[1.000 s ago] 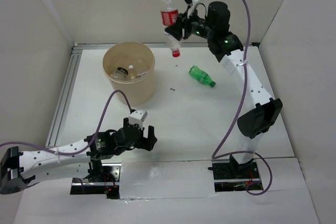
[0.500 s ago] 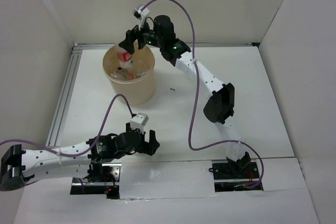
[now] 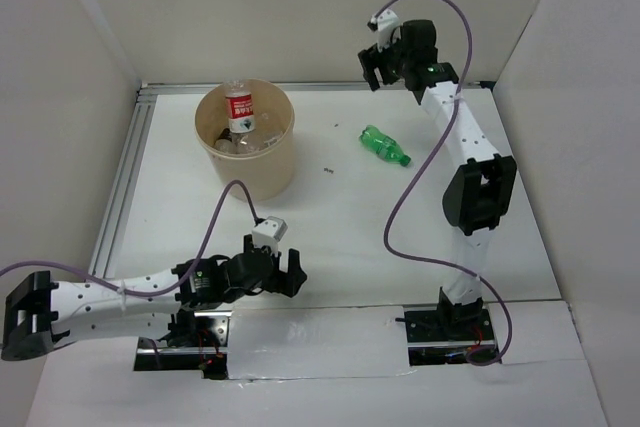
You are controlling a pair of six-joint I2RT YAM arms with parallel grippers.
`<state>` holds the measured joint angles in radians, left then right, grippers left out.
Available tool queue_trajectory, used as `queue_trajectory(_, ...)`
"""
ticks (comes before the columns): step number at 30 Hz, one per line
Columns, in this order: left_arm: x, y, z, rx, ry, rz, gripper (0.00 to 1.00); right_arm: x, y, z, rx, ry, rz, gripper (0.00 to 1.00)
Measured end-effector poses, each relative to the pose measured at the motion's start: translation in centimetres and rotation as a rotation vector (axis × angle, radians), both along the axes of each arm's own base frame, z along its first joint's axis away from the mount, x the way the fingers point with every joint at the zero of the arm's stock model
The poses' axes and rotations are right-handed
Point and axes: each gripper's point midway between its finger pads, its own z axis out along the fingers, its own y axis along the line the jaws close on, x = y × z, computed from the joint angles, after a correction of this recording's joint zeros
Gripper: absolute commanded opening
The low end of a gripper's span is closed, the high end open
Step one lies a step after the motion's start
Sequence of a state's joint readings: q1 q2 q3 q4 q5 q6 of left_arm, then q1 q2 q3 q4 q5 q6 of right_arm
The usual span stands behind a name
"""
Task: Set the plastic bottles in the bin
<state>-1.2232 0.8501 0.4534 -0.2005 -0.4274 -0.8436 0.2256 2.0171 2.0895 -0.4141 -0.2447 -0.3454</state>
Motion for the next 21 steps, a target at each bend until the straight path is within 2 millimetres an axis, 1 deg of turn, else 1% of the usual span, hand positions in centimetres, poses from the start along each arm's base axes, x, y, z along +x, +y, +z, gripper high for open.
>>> queue_trajectory(1,0.0,0.0,-0.3,0.009,0.004,-0.002,1.0,-0.1,-1.1,-1.8,-0.041,0.036,-0.013,0.82)
queue_trajectory(2,-0.1,-0.1,-0.6,0.02,0.01,-0.004,1.0,-0.4,-1.8,-3.9,-0.081,0.084,-0.015,0.85)
queue_trajectory(4,-0.1,-0.1,-1.3,0.043,0.021,-0.009,1.0,-1.2,-2.4,-7.8,-0.141,0.183,0.004,0.87)
queue_trajectory(6,-0.2,-0.1,-1.7,0.06,0.03,-0.013,1.0,-1.8,-2.5,-10.9,-0.185,0.254,0.036,0.89)
queue_trajectory(9,-0.3,-0.2,-2.0,0.069,0.038,-0.017,1.0,-2.7,-2.8,-14.7,-0.229,0.344,0.078,0.9)
queue_trajectory(12,-0.3,-0.4,-1.7,0.062,0.037,-0.018,1.0,-3.3,-3.2,-17.7,-0.262,0.409,0.111,0.9)
queue_trajectory(13,-0.3,-0.4,-1.6,0.06,0.036,-0.018,1.0,-3.4,-3.4,-18.6,-0.271,0.428,0.117,0.89)
queue_trajectory(16,-0.3,-0.4,-1.6,0.059,0.036,-0.018,1.0,-4.0,-4.4,-21.2,-0.299,0.487,0.131,0.89)
queue_trajectory(19,-0.3,-0.4,-1.6,0.058,0.039,-0.017,1.0,-5.0,-5.3,-24.0,-0.328,0.547,0.139,0.86)
queue_trajectory(21,-0.3,-0.4,-1.6,0.058,0.04,-0.017,1.0,-5.8,-5.8,-25.9,-0.349,0.593,0.141,0.82)
